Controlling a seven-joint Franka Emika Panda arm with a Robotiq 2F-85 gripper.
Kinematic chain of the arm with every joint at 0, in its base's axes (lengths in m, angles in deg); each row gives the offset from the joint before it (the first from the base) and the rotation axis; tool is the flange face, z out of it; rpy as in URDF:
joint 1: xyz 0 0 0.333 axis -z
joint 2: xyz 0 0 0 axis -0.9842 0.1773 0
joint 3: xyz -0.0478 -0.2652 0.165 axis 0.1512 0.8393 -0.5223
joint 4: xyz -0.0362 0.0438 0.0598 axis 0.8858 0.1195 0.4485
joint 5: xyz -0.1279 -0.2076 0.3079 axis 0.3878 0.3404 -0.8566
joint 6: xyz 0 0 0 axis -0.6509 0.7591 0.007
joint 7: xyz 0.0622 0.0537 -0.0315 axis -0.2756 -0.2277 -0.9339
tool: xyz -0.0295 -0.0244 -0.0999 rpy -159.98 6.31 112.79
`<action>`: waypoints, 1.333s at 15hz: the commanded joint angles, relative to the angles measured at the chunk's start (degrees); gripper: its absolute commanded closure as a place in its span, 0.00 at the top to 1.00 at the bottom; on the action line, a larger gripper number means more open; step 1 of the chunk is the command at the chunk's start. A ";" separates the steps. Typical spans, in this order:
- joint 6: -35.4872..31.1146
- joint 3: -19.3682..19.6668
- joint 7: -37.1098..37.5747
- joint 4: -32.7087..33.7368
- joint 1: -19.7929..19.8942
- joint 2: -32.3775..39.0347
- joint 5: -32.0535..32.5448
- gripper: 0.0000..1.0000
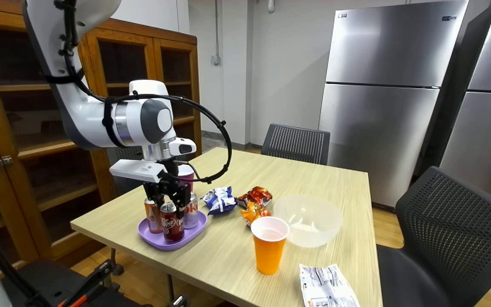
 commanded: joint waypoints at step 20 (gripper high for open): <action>-0.11 0.96 -2.50 -2.32 -0.22 -8.32 -6.24 1.00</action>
